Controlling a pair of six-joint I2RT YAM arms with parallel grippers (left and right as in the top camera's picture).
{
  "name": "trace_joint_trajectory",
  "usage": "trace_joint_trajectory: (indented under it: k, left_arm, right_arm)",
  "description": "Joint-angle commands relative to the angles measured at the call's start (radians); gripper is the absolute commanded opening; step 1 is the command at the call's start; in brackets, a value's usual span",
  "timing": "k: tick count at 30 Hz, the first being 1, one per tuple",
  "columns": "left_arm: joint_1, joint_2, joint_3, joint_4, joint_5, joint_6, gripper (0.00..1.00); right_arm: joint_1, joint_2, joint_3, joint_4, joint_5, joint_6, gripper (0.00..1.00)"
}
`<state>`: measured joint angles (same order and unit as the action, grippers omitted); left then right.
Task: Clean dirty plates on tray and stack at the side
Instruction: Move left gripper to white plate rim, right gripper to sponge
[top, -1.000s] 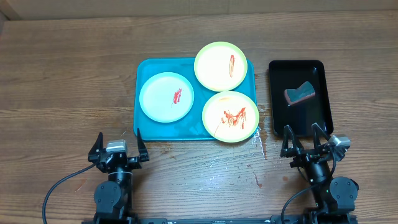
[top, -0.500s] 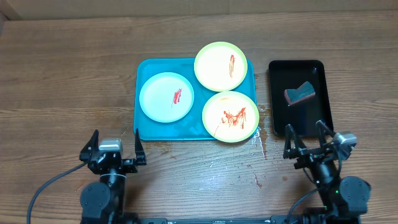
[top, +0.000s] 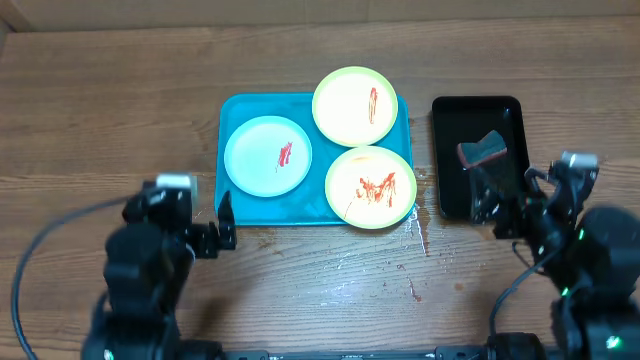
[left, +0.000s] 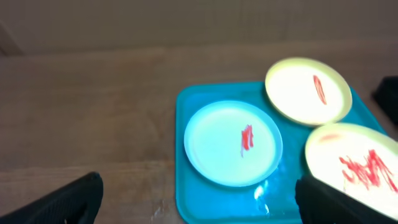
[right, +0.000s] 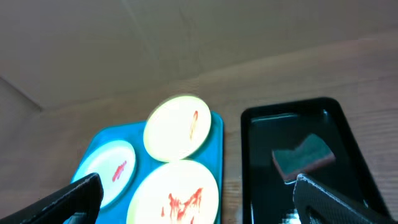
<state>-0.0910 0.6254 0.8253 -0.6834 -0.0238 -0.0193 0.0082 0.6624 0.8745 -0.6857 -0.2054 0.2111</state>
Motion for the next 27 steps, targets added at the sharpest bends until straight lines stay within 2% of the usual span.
trace_joint_trajectory:
  k: [1, 8, 12, 16, 23, 27]
  left_arm:
    - [0.003, 0.147, 0.184, -0.098, 0.050, -0.015, 1.00]
    - [0.003, 0.531, 0.590, -0.489, 0.055, -0.015, 1.00]
    - [0.003, 0.682, 0.706, -0.595, 0.084, -0.014, 1.00]
    - [0.003, 0.769, 0.724, -0.607, 0.084, -0.014, 1.00]
    - [0.003, 0.872, 0.724, -0.515, 0.100, -0.014, 0.99]
    - [0.003, 0.891, 0.724, -0.459, 0.080, -0.051, 1.00]
  right_arm:
    - [0.000, 0.124, 0.158, -0.074, 0.033, -0.026, 1.00]
    - [-0.029, 0.420, 0.463, -0.295, 0.019, -0.026, 1.00]
    - [-0.032, 0.507, 0.531, -0.323, -0.024, -0.026, 1.00]
    - [-0.032, 0.557, 0.530, -0.311, 0.005, -0.026, 1.00]
    - [-0.032, 0.662, 0.530, -0.267, -0.074, -0.024, 1.00]
    - [-0.032, 0.731, 0.530, -0.257, -0.048, 0.055, 1.00]
